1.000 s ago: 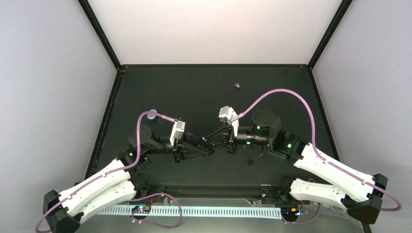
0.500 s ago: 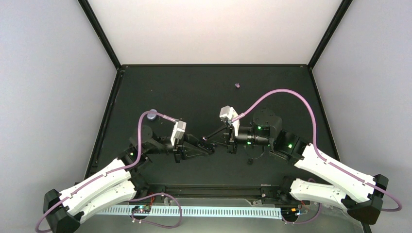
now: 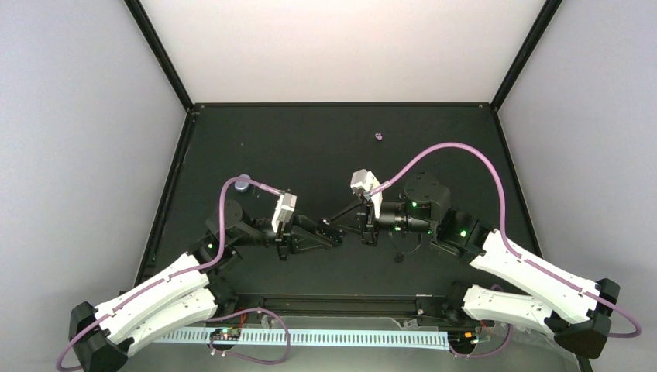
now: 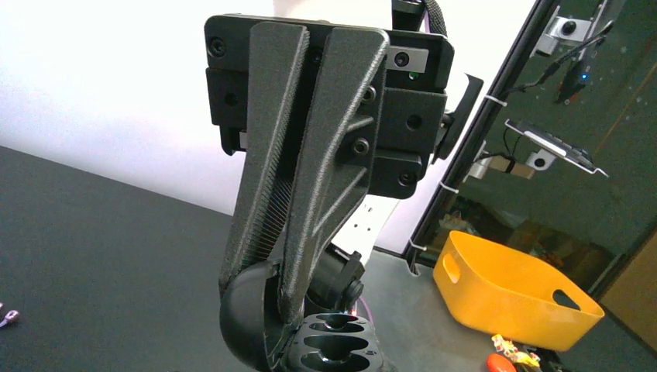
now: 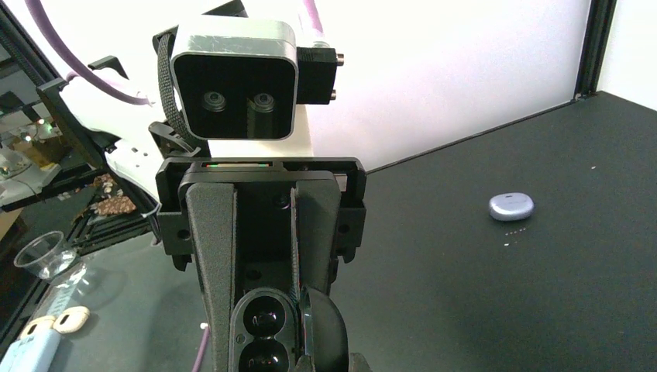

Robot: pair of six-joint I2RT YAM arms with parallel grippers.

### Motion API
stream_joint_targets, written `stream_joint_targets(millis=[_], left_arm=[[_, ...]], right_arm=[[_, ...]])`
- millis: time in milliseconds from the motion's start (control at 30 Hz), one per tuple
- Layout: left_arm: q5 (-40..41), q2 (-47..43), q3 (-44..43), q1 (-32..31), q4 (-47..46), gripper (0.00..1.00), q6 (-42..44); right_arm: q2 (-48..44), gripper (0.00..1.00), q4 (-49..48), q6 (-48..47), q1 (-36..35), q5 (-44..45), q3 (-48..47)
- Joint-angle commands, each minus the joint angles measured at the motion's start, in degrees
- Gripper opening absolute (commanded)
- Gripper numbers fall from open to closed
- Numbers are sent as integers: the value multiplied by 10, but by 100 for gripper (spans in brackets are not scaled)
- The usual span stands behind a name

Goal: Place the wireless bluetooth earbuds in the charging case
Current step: Open the charging case.

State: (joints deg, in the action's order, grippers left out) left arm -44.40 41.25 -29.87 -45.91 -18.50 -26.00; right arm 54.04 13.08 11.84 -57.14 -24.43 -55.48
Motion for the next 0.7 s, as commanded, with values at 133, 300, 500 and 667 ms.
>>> stream_joint_targets(millis=[133, 300, 500, 667], left_arm=[[10, -12, -13, 0, -5, 2, 18], [24, -24, -13, 0, 4, 2, 23], [67, -46, -11, 0, 47, 2, 33], [112, -87, 9, 0, 74, 2, 35]], right_arm=[[-19, 24, -20, 10, -4, 1, -5], [-20, 35, -21, 13, -4, 8, -3], [-47, 59, -13, 22, -3, 72, 3], [-119, 72, 14, 35, 3, 205, 31]])
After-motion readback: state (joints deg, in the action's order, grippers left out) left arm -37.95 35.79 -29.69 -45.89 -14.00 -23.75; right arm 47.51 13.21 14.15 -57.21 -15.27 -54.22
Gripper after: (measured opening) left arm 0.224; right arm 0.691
